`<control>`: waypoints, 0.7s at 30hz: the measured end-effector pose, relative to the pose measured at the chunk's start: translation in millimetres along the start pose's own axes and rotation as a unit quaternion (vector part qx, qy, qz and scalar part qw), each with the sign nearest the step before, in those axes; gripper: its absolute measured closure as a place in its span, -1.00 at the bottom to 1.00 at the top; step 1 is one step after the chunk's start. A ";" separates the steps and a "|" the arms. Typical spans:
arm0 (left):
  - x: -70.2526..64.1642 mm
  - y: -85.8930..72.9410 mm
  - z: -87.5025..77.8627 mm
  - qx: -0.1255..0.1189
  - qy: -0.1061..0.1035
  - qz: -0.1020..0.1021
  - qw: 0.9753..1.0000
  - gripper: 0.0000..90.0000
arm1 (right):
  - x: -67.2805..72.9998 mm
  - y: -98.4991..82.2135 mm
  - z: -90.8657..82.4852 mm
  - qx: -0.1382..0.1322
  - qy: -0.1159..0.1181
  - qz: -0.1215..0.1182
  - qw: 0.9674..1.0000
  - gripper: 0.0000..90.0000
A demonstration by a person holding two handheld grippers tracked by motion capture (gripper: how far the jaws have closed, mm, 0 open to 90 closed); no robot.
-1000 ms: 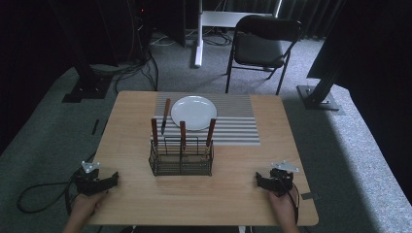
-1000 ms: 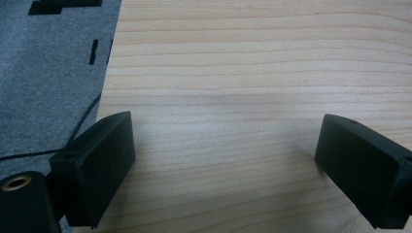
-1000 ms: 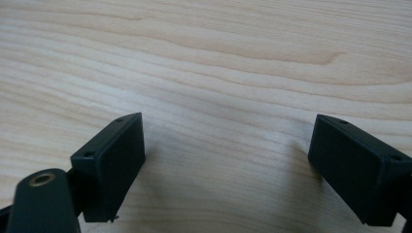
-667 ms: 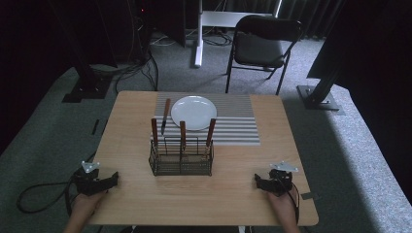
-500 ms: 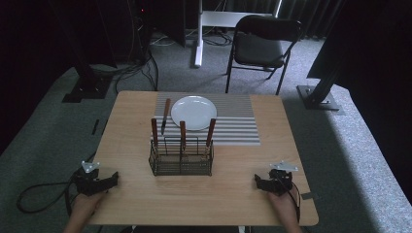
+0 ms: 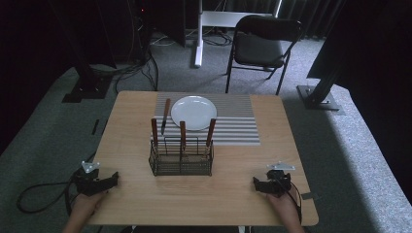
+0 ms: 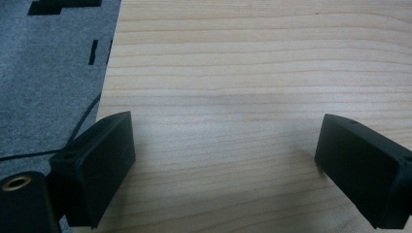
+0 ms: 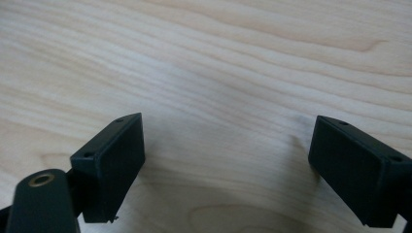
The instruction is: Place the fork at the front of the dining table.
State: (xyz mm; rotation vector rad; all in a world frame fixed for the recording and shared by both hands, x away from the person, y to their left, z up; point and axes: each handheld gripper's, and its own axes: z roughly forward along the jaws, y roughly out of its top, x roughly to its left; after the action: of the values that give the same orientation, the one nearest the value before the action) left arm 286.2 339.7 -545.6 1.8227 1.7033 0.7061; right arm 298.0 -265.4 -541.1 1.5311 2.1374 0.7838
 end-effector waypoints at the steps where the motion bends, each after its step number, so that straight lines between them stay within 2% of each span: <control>1: 0.0 0.0 0.0 0.000 0.000 0.000 1.000 -0.84 | 1.6 0.7 -0.1 0.003 0.002 -0.001 1.000 -0.72; 4: 0.0 0.0 0.0 0.000 0.000 0.000 1.000 -0.84 | 6.3 2.4 -1.5 0.004 0.000 -0.007 1.000 -0.71; 9: 0.0 -0.1 0.0 0.000 0.000 0.000 1.000 -0.84 | 12.5 10.8 -13.0 -0.020 0.008 -0.005 1.000 -0.70; 11: 0.0 0.0 0.0 0.000 0.000 0.000 1.000 -0.84 | 13.8 12.2 -14.6 -0.022 0.012 -0.005 1.000 -0.69; 15: 0.0 0.0 0.0 0.000 0.000 0.000 1.000 -0.84 | 25.6 20.3 -23.0 -0.038 0.022 -0.009 0.999 -0.68; 21: -0.1 0.0 0.1 -0.001 0.000 -0.001 1.000 -0.84 | 34.8 29.6 -33.7 -0.053 0.034 -0.009 0.998 -0.67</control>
State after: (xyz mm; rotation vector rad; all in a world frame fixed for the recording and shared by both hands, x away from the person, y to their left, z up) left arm 286.2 339.6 -545.7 1.8195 1.7037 0.7068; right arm 287.8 -232.4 -496.1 1.4480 2.1176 0.9392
